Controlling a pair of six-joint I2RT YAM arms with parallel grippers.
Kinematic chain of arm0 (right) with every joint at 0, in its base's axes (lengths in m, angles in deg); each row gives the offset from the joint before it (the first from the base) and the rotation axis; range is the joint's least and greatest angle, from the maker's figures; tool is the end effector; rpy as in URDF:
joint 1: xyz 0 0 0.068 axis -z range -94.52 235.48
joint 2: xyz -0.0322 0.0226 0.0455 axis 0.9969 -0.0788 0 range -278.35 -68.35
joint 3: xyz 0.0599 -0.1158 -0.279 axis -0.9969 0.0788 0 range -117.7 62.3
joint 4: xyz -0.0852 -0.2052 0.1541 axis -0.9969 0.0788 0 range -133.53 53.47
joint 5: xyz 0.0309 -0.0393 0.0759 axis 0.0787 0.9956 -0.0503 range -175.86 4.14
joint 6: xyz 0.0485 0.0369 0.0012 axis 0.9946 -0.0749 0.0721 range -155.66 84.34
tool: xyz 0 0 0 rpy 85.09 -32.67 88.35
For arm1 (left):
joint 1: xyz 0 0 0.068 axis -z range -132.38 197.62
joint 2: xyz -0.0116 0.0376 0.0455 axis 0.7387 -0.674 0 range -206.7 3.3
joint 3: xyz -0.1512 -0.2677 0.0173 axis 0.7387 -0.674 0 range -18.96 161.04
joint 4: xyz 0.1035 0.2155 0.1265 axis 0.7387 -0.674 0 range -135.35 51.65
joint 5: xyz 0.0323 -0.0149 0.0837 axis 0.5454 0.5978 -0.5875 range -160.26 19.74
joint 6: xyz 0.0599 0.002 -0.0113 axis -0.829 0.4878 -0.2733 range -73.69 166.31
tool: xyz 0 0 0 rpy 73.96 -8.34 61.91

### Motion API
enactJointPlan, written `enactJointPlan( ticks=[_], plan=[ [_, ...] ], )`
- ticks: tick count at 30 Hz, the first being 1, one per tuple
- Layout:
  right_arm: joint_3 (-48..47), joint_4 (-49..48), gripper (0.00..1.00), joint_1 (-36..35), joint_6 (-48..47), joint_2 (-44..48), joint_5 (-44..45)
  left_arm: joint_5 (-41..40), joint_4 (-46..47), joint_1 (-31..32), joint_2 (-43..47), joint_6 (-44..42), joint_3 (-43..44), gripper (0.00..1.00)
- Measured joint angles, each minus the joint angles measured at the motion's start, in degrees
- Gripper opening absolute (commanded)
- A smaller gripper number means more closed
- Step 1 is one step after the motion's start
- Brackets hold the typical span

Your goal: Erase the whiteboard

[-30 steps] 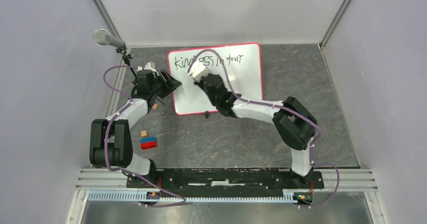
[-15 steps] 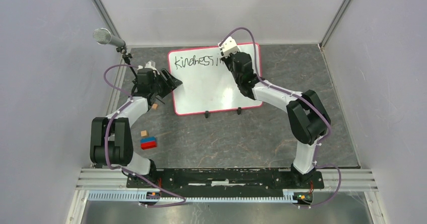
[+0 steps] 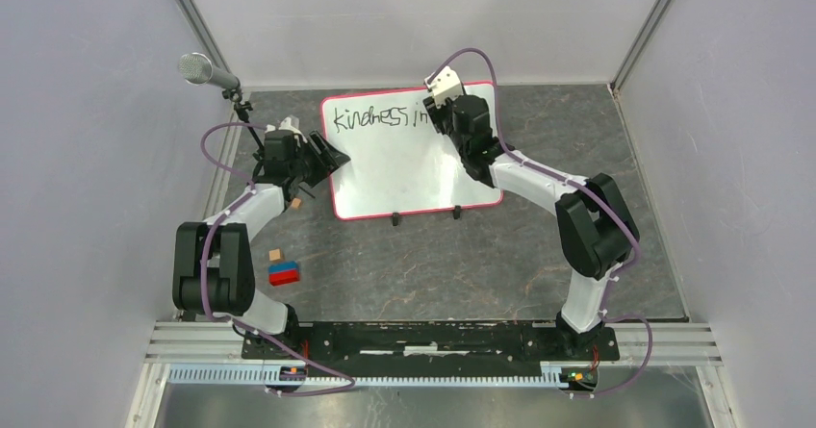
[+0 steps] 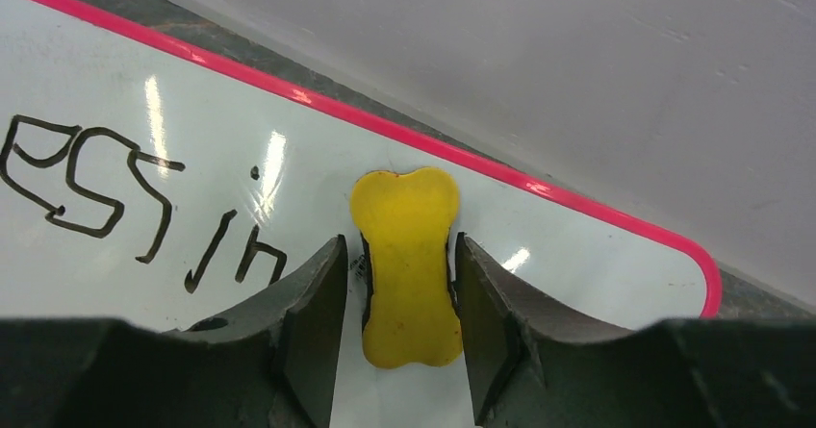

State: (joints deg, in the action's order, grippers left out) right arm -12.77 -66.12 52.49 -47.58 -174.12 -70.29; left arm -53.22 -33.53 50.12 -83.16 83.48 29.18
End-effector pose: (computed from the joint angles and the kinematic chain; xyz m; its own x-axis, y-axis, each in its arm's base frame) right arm 0.3990 0.2443 0.3073 -0.0536 -0.2720 -0.9608 -0.3195 0.9163 -0.2416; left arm 0.3356 -0.0279 0.2373 -0.6119 -0.5514 -0.5670 -0.1053 0.7673 -0.6326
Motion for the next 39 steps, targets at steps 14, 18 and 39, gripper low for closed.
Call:
enactJointPlan(
  ticks=[14, 18, 39],
  plan=[
    [-0.1, 0.5, 0.29, -1.5, 0.5, -0.7, -1.5, -0.4, 0.0, 0.5, 0.0, -0.3, 0.0, 0.61],
    [-2.2, 1.0, 0.29, -4.9, -0.4, -3.3, -0.7, -0.5, 0.0, 0.5, 0.0, -0.4, 0.0, 0.61],
    [0.2, 0.2, 0.26, -2.7, 0.6, -2.5, 3.0, -2.0, 0.3, 0.9, 0.2, -0.8, 0.0, 0.59]
  ],
)
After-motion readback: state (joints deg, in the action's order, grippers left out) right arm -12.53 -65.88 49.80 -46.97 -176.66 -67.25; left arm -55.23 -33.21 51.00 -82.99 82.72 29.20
